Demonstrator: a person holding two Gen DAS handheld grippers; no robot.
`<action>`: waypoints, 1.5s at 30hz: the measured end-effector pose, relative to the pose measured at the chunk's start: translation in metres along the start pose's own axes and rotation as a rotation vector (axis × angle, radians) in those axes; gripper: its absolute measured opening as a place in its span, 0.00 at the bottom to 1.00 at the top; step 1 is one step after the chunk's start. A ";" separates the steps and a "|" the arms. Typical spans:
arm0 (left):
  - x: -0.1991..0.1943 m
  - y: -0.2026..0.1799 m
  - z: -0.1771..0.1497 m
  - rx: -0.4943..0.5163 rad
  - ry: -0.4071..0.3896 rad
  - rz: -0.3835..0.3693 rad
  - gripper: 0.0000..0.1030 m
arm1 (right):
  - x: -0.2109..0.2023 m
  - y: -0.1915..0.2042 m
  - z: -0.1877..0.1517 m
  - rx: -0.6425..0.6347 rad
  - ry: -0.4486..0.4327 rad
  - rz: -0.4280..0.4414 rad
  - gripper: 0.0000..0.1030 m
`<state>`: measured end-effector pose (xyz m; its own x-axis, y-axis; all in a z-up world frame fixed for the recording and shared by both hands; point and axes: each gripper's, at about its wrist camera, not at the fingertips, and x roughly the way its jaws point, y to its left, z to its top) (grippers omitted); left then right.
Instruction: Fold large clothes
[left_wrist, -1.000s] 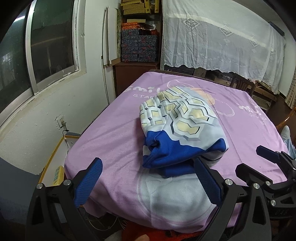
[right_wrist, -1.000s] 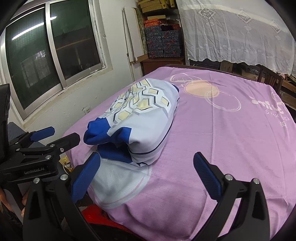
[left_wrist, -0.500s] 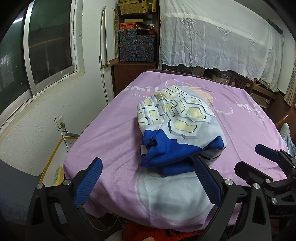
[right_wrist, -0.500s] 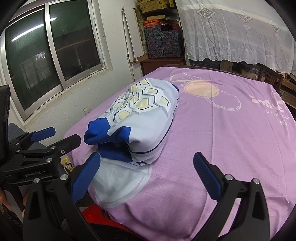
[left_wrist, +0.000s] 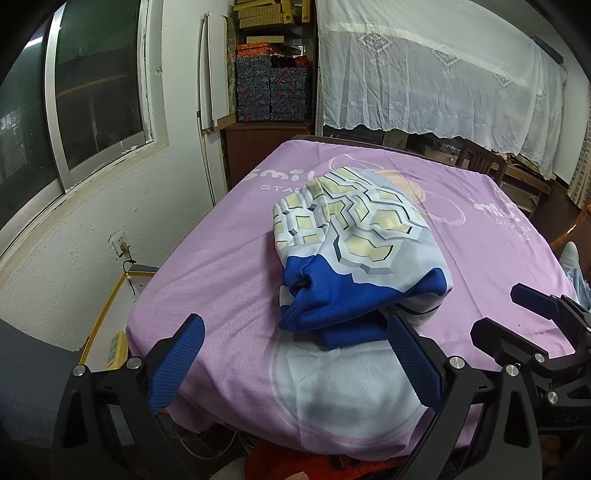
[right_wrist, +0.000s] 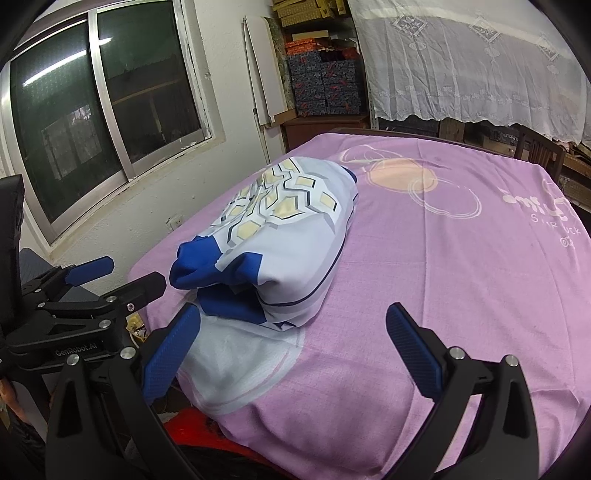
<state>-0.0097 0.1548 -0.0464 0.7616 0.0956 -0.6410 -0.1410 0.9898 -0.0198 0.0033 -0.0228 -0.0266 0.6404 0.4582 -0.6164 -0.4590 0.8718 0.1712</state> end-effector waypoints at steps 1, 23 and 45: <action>0.000 0.000 0.000 0.000 0.000 0.000 0.96 | 0.000 0.000 0.000 0.000 0.000 0.000 0.95; 0.001 0.000 0.000 0.006 0.003 0.004 0.96 | 0.000 0.000 -0.001 0.007 0.002 0.008 0.95; 0.012 0.008 -0.001 0.011 0.023 -0.002 0.96 | 0.002 0.001 -0.001 0.015 0.012 0.016 0.95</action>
<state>-0.0021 0.1635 -0.0550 0.7474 0.0912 -0.6581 -0.1324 0.9911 -0.0131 0.0035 -0.0216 -0.0281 0.6257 0.4703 -0.6224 -0.4599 0.8668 0.1926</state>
